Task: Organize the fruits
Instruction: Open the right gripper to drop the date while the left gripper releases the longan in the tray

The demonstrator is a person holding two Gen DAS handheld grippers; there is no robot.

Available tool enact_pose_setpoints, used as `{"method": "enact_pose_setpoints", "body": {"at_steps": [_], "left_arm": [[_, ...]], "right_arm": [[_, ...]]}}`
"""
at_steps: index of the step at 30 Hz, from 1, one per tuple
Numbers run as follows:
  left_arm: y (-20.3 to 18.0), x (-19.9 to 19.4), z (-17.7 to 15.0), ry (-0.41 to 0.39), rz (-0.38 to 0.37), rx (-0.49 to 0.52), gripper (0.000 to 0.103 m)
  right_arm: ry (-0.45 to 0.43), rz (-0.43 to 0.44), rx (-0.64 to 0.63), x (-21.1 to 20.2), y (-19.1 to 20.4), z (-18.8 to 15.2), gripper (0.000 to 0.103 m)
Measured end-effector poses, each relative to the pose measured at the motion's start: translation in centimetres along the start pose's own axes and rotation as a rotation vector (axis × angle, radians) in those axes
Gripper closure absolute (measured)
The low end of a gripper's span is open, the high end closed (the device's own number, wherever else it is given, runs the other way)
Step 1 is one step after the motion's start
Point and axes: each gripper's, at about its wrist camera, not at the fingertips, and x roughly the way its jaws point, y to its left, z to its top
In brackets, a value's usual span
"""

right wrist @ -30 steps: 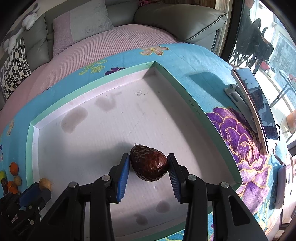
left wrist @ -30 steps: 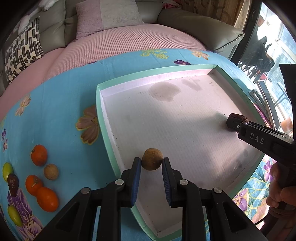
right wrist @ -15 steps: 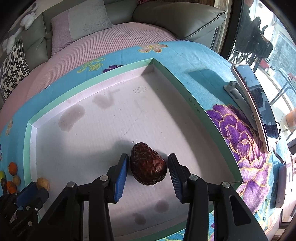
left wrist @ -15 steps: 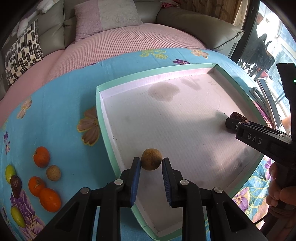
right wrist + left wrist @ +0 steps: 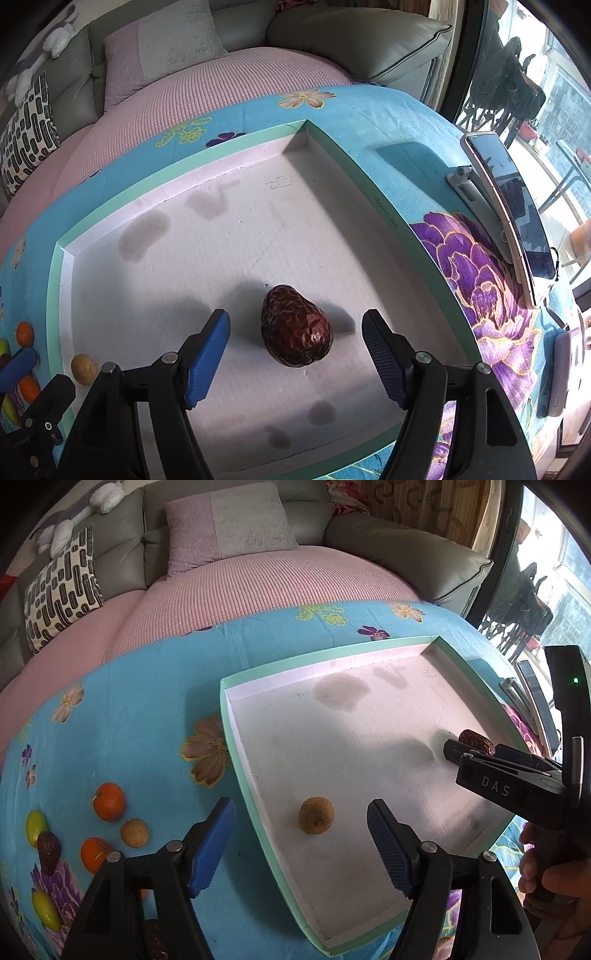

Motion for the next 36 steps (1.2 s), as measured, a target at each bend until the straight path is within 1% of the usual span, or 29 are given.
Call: {"method": "enact_pose_setpoints", "body": {"at_steps": [1, 4, 5, 6, 7, 10, 16, 20, 23, 32, 36], "left_arm": [[0.4, -0.1, 0.0, -0.008, 0.014, -0.011, 0.014], [1.8, 0.0, 0.2, -0.021, 0.059, -0.055, 0.006], [2.3, 0.1, 0.2, -0.021, 0.074, -0.071, 0.004], [2.8, 0.2, 0.2, -0.020, 0.091, -0.088, 0.000], [3.4, 0.4, 0.2, -0.020, 0.107, -0.105, 0.000], [4.7, 0.6, 0.0, -0.018, 0.153, -0.156, 0.000], [6.6, 0.7, -0.3, -0.024, 0.197, -0.221, 0.000], [7.5, 1.2, -0.5, -0.013, 0.229, -0.235, 0.000], [8.1, 1.3, -0.7, -0.007, 0.245, -0.243, 0.000], [9.9, 1.0, -1.8, 0.041, 0.277, -0.245, 0.000], [11.3, 0.1, -2.4, 0.039, 0.314, -0.235, 0.000]], "right_arm": [[-0.001, -0.001, -0.002, 0.0, 0.0, 0.0, 0.024], [-0.002, -0.002, -0.009, 0.0, 0.2, -0.1, 0.024], [-0.003, -0.002, -0.014, 0.1, 0.2, -0.1, 0.022], [-0.002, -0.002, -0.018, 0.1, 0.3, -0.1, 0.015], [-0.004, -0.003, -0.022, 0.1, 0.4, -0.1, 0.011], [-0.012, 0.002, -0.033, 0.0, 0.6, -0.2, 0.011], [-0.028, 0.012, -0.047, -0.2, 0.8, -0.2, 0.011], [-0.039, 0.021, -0.056, -0.5, 0.9, -0.2, 0.011], [-0.077, 0.014, -0.086, -0.9, 1.4, -0.3, 0.011], [-0.086, 0.001, -0.122, -1.3, 2.5, -0.4, 0.011], [-0.087, 0.011, -0.122, -1.4, 2.8, -0.5, 0.011]]}}
